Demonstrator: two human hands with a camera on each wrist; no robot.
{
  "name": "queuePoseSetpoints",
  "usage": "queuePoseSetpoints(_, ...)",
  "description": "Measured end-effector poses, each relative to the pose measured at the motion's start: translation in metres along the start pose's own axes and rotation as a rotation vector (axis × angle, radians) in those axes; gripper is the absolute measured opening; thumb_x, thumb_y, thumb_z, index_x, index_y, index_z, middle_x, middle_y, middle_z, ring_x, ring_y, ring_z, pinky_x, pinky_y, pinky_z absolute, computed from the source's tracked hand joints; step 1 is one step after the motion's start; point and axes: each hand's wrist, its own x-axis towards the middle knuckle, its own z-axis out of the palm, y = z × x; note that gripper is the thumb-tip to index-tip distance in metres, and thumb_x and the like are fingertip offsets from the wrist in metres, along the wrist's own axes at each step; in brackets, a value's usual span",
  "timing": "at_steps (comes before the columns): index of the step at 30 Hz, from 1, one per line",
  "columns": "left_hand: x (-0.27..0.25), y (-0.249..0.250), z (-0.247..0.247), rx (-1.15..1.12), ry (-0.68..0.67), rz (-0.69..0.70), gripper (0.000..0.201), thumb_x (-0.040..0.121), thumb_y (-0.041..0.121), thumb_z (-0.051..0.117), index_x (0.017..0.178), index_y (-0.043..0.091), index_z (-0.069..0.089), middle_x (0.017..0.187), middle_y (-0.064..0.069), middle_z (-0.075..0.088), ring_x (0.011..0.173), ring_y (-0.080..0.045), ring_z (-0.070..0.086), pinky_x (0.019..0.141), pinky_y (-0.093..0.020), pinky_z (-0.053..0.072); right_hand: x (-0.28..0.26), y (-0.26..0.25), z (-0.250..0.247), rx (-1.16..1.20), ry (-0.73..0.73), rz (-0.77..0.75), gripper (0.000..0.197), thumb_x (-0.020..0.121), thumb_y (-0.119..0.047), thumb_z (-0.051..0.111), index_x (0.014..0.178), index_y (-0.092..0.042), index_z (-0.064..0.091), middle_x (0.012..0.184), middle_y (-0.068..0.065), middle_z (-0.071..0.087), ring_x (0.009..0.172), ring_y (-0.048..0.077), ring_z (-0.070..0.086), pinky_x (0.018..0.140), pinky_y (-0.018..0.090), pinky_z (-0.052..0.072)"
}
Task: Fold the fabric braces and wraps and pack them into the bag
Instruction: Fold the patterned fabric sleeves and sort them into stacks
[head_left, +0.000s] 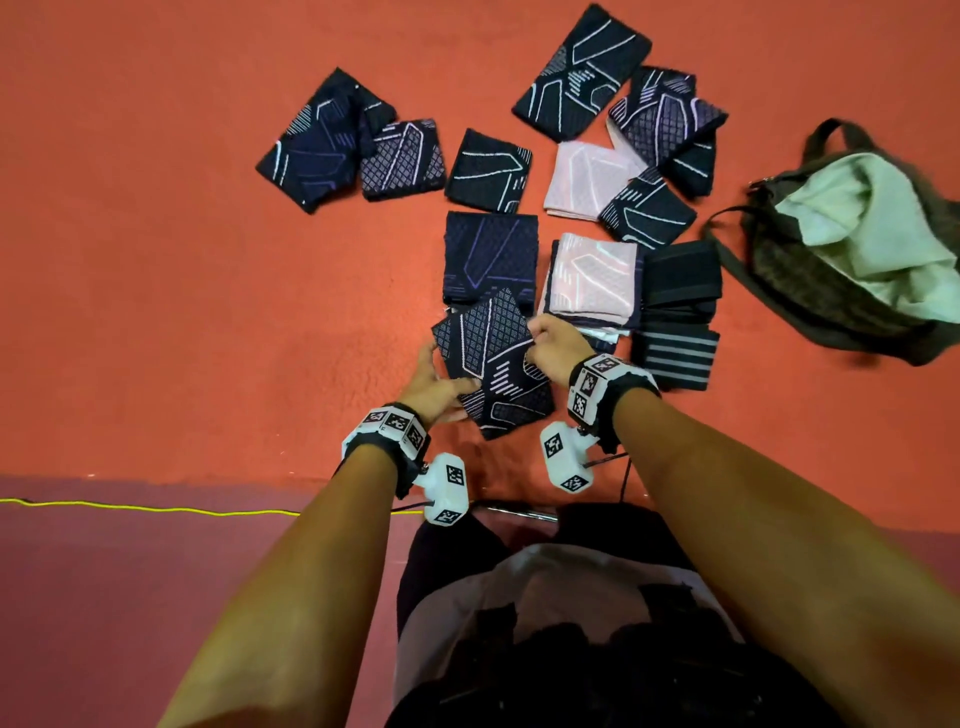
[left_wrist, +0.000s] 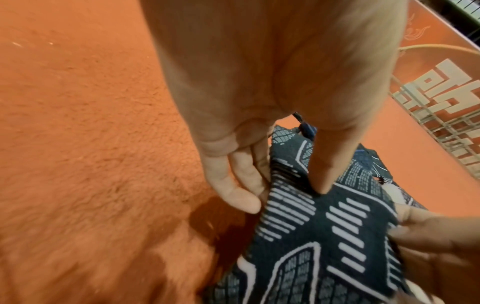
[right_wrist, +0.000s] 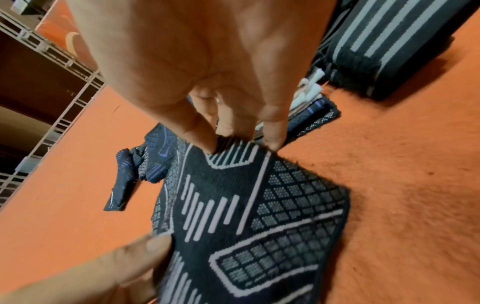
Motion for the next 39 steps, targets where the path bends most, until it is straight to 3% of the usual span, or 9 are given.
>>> queuePoseSetpoints(5, -0.005, 0.003, -0.003, 0.012, 0.042, 0.114, 0.098, 0.092, -0.007, 0.060, 0.155, 0.047, 0.007, 0.122, -0.005, 0.064, 0.073, -0.012, 0.070, 0.049, -0.023, 0.055, -0.010, -0.007, -0.008, -0.055, -0.006, -0.088, 0.039, 0.075, 0.004, 0.054, 0.102, -0.020, 0.038, 0.077, 0.002, 0.051, 0.066, 0.020, 0.049, 0.064, 0.034, 0.041)
queuePoseSetpoints(9, -0.005, 0.007, -0.009, 0.072, 0.008, 0.115, 0.060, 0.094, -0.003, 0.059, 0.144, 0.027, 0.048, 0.109, -0.008, 0.070, 0.066, -0.007, 0.069, 0.055, -0.021, 0.056, -0.015, -0.004, -0.012, 0.005, -0.035, -0.127, 0.036, 0.074, 0.007, 0.058, 0.083, -0.027, 0.053, 0.064, -0.009, 0.046, 0.058, 0.013, 0.044, 0.062, 0.030, 0.038)
queuePoseSetpoints(12, -0.003, 0.007, -0.010, 0.156, -0.045, 0.053, 0.049, 0.084, 0.008, 0.076, 0.131, 0.014, 0.063, 0.099, -0.009, 0.073, 0.085, -0.021, 0.069, 0.087, -0.036, 0.057, -0.016, 0.000, -0.013, 0.020, -0.087, -0.063, 0.030, 0.073, 0.000, 0.068, 0.067, -0.029, 0.068, 0.066, -0.008, 0.056, 0.063, 0.014, 0.053, 0.069, 0.030, 0.043)
queuePoseSetpoints(15, -0.002, 0.006, -0.005, 0.242, -0.115, -0.009, 0.065, 0.075, -0.004, 0.080, 0.134, 0.010, 0.056, 0.103, -0.014, 0.072, 0.103, -0.032, 0.067, 0.100, -0.046, 0.051, -0.023, 0.005, -0.017, 0.027, -0.147, -0.003, 0.027, 0.073, -0.004, 0.078, 0.086, -0.025, 0.068, 0.070, -0.004, 0.054, 0.064, 0.013, 0.052, 0.062, 0.026, 0.039)
queuePoseSetpoints(19, -0.002, 0.009, 0.005, 0.339, -0.139, -0.005, 0.057, 0.078, -0.015, 0.072, 0.130, 0.001, 0.057, 0.098, -0.012, 0.069, 0.089, -0.024, 0.067, 0.083, -0.028, 0.056, -0.029, 0.009, -0.021, -0.042, -0.225, 0.039, 0.050, 0.068, -0.004, 0.082, 0.111, -0.024, 0.067, 0.109, 0.007, 0.065, 0.100, 0.019, 0.062, 0.085, 0.029, 0.050)
queuePoseSetpoints(23, 0.001, 0.011, 0.013, 0.369, -0.102, 0.053, 0.023, 0.086, -0.004, 0.070, 0.108, 0.004, 0.071, 0.077, 0.000, 0.070, 0.063, -0.006, 0.065, 0.054, -0.013, 0.049, -0.034, 0.013, -0.027, -0.120, -0.208, 0.033, 0.044, 0.067, 0.003, 0.077, 0.105, -0.019, 0.072, 0.102, 0.010, 0.074, 0.101, 0.027, 0.069, 0.092, 0.041, 0.056)
queuePoseSetpoints(27, 0.005, 0.009, 0.020, 0.379, -0.091, 0.062, 0.009, 0.088, 0.007, 0.071, 0.084, 0.014, 0.072, 0.065, 0.008, 0.070, 0.062, -0.006, 0.064, 0.058, -0.015, 0.050, -0.034, 0.023, -0.030, -0.180, -0.135, 0.011, 0.015, 0.074, -0.008, 0.073, 0.073, -0.023, 0.068, 0.091, 0.009, 0.075, 0.096, 0.032, 0.070, 0.087, 0.044, 0.057)
queuePoseSetpoints(32, 0.008, 0.008, 0.034, 0.383, -0.096, 0.084, 0.006, 0.087, 0.010, 0.074, 0.088, 0.004, 0.075, 0.059, 0.009, 0.070, 0.050, 0.001, 0.062, 0.050, -0.010, 0.046, -0.038, 0.037, -0.037, -0.120, -0.008, 0.071, 0.020, 0.078, -0.011, 0.069, 0.074, -0.028, 0.059, 0.091, 0.000, 0.073, 0.088, 0.019, 0.066, 0.078, 0.030, 0.052)
queuePoseSetpoints(39, 0.019, 0.007, 0.056, 0.406, -0.116, 0.072, 0.021, 0.086, 0.024, 0.077, 0.096, 0.006, 0.076, 0.083, 0.001, 0.076, 0.068, -0.003, 0.070, 0.062, -0.011, 0.050, -0.040, 0.062, -0.050, -0.085, -0.005, 0.143, 0.011, 0.086, -0.014, 0.069, 0.077, -0.012, 0.064, 0.077, 0.008, 0.065, 0.086, 0.031, 0.066, 0.083, 0.039, 0.056)
